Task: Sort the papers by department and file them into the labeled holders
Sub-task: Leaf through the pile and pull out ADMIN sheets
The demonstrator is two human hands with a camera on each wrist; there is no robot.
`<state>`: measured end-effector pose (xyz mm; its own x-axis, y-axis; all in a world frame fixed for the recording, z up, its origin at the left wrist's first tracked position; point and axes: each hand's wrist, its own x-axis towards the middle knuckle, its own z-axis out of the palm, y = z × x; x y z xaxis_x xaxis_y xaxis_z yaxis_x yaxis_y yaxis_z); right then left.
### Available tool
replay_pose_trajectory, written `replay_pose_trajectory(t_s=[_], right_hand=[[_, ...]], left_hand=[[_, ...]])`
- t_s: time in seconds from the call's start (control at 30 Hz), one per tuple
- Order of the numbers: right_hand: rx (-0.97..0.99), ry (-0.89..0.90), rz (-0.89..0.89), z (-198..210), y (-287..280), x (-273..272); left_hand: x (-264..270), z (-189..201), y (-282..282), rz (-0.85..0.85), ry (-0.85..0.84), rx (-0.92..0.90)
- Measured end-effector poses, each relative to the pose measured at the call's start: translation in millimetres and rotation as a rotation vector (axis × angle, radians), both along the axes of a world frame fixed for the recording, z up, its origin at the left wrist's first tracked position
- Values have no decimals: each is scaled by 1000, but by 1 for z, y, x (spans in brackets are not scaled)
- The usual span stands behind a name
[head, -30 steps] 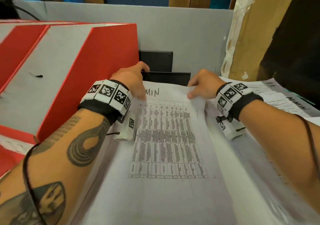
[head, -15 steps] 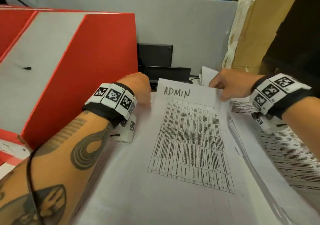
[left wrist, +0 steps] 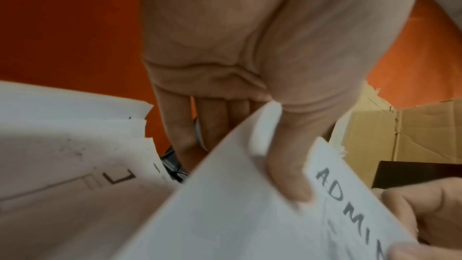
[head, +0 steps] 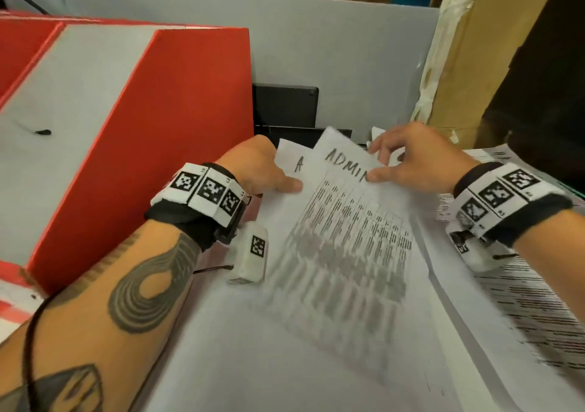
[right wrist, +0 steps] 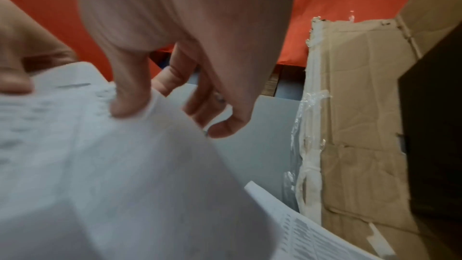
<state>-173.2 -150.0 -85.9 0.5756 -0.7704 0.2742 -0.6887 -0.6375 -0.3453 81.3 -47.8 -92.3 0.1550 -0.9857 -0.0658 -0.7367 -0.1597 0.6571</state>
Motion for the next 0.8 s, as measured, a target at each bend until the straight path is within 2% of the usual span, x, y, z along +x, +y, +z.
replay_pose_trajectory(t_s=[0.1,0.27,0.43,0.6,0.67,0.8], right_hand=[[-60,3,-60,4,-9,-13],[-20,-14,-2,9,-10,-5],[-19,-63,41,21,-18,0],[76,-208,55,55,-6,10],[105,-185,74,75,8,17],[-29,-49,87,111,28,28]], left_hand=[[1,-4,-3,106,-108,1],[7,-4,-8,229,-45,-67],[15,0,-11,330,-80,-145],[16,4,-13,266,-88,-103],[16,4,-13,252,-134,-95],[16,9,-10,231,-168,-80]])
